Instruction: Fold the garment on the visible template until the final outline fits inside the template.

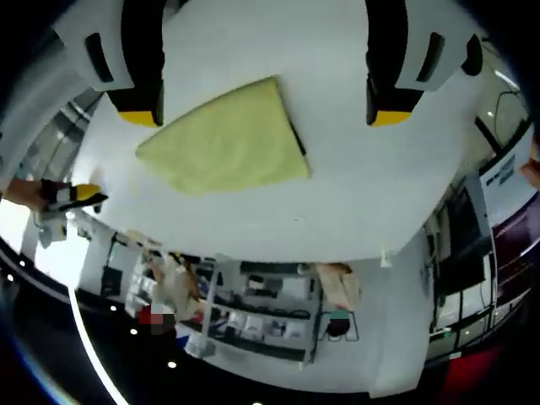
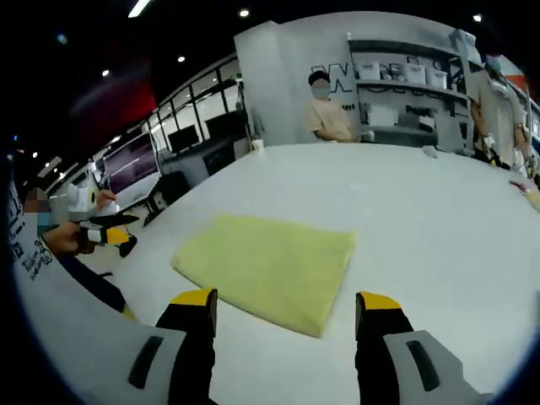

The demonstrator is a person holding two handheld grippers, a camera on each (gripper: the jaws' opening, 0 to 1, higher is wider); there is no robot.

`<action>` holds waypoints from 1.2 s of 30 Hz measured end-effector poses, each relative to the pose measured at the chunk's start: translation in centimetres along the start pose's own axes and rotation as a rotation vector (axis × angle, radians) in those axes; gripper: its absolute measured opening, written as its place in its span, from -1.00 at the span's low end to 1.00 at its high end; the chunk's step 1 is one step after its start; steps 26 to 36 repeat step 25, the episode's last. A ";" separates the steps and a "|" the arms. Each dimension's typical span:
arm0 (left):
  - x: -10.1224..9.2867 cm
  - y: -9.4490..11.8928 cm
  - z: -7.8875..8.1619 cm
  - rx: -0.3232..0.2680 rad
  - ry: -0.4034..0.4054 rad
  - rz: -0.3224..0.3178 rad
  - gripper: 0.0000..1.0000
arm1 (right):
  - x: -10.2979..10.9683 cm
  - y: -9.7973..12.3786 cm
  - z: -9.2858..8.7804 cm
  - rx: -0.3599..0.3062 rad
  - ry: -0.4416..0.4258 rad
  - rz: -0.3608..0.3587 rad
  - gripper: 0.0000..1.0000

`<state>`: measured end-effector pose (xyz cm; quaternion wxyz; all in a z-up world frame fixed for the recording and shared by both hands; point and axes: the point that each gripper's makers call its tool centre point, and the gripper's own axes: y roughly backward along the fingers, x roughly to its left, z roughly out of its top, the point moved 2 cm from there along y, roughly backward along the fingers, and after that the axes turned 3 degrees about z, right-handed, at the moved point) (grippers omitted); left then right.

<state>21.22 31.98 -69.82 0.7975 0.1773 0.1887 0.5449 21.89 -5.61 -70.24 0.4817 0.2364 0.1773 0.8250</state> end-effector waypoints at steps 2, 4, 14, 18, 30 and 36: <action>-0.3 0.0 0.0 0.001 -0.004 -0.010 0.98 | 0.3 0.0 0.1 0.000 -0.002 0.002 0.56; 0.1 -0.1 -0.2 -0.008 -0.035 0.005 0.98 | 0.9 -0.2 0.4 -0.015 -0.014 0.030 0.53; 1.1 -0.5 -0.9 0.006 -0.041 -0.007 0.95 | 1.3 -0.5 0.3 0.000 -0.017 0.048 0.48; 1.6 -0.4 -1.5 0.034 -0.042 0.001 0.94 | 1.5 -0.7 0.2 0.001 -0.019 0.053 0.45; 1.6 0.4 -1.1 0.026 -0.051 0.001 0.94 | 2.2 -1.3 0.0 0.028 -0.010 0.066 0.42; 1.6 0.4 -1.1 0.026 -0.051 0.001 0.94 | 2.2 -1.3 0.0 0.028 -0.010 0.066 0.42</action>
